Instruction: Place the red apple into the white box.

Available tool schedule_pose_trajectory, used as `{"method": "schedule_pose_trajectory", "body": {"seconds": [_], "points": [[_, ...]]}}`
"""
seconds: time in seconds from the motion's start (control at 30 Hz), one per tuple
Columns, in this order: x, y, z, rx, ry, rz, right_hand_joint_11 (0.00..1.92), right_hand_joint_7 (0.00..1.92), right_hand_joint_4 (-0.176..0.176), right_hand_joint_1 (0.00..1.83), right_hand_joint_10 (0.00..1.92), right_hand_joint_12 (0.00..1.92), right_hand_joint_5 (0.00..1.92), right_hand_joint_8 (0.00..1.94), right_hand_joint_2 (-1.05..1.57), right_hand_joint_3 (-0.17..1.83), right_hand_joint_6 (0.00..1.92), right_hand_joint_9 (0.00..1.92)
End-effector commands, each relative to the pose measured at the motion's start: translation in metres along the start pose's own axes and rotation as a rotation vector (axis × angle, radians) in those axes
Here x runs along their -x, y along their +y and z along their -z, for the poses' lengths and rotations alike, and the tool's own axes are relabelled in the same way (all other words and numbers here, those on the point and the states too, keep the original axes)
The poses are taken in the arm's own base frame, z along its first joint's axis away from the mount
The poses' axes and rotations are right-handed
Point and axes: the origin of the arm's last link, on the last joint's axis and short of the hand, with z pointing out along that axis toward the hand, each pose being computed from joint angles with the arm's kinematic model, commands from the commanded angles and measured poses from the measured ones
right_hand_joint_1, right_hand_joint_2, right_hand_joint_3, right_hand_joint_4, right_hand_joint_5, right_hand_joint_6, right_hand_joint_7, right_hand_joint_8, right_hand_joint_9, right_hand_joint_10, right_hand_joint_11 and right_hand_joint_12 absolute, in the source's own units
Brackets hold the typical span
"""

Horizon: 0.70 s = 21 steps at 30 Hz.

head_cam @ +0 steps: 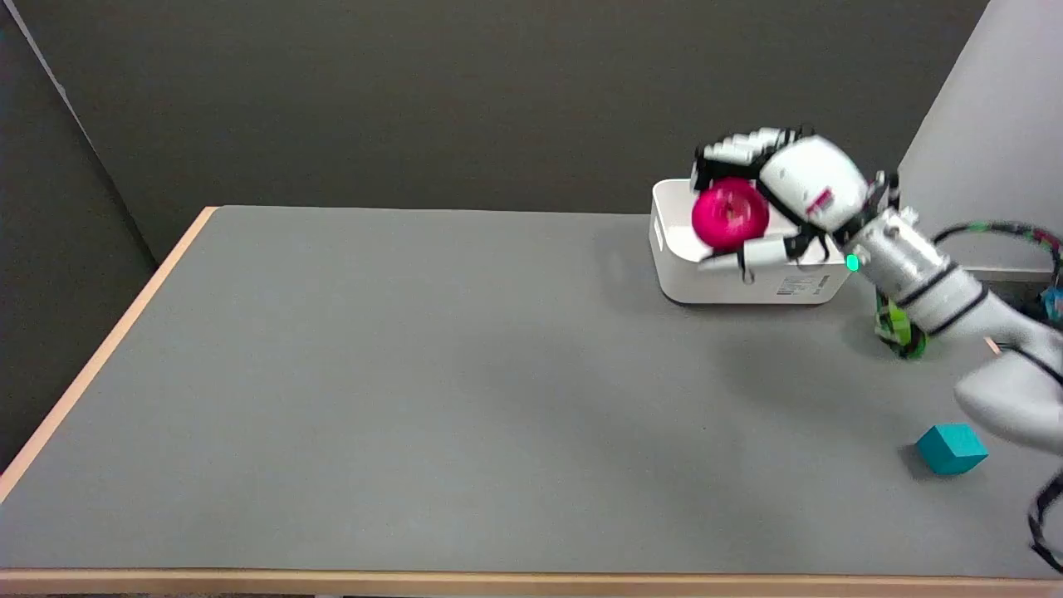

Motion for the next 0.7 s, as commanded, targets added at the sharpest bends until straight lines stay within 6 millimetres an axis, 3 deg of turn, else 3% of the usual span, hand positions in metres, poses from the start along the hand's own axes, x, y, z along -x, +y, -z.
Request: {"method": "schedule_pose_trajectory", "body": {"seconds": [0.03, 0.27, 0.43, 0.5, 0.63, 0.67, 0.7], "points": [[-0.034, 0.069, -0.116, 0.212, -0.017, 0.305, 0.59, 0.8, 0.176, 1.49, 1.49, 1.54, 0.62, 1.48, 0.89, 0.6, 1.4, 0.77], [0.013, 0.111, -0.135, 0.388, -0.184, 0.291, 0.58, 0.8, 0.175, 1.49, 1.48, 1.53, 0.63, 1.47, 0.89, 0.59, 1.41, 0.77], [0.049, 0.126, -0.128, 0.46, -0.336, 0.307, 0.57, 0.79, 0.176, 1.49, 1.49, 1.52, 0.63, 1.48, 0.89, 0.6, 1.43, 0.77], [0.055, 0.13, -0.123, 0.482, -0.362, 0.298, 0.6, 0.75, 0.176, 1.49, 1.61, 1.49, 0.66, 1.37, 0.94, 0.52, 1.41, 0.78], [0.066, 0.133, -0.108, 0.5, -0.398, 0.289, 0.6, 0.75, 0.176, 1.49, 1.62, 1.5, 0.66, 1.36, 0.94, 0.53, 1.43, 0.79], [0.069, 0.133, -0.105, 0.499, -0.406, 0.289, 0.59, 0.76, 0.124, 1.46, 1.62, 1.5, 0.66, 1.35, 0.95, 0.53, 1.46, 0.79], [0.072, 0.132, -0.101, 0.495, -0.418, 0.294, 0.59, 0.77, -0.006, 1.38, 1.6, 1.51, 0.65, 1.32, 0.98, 0.51, 1.53, 0.79]]}}
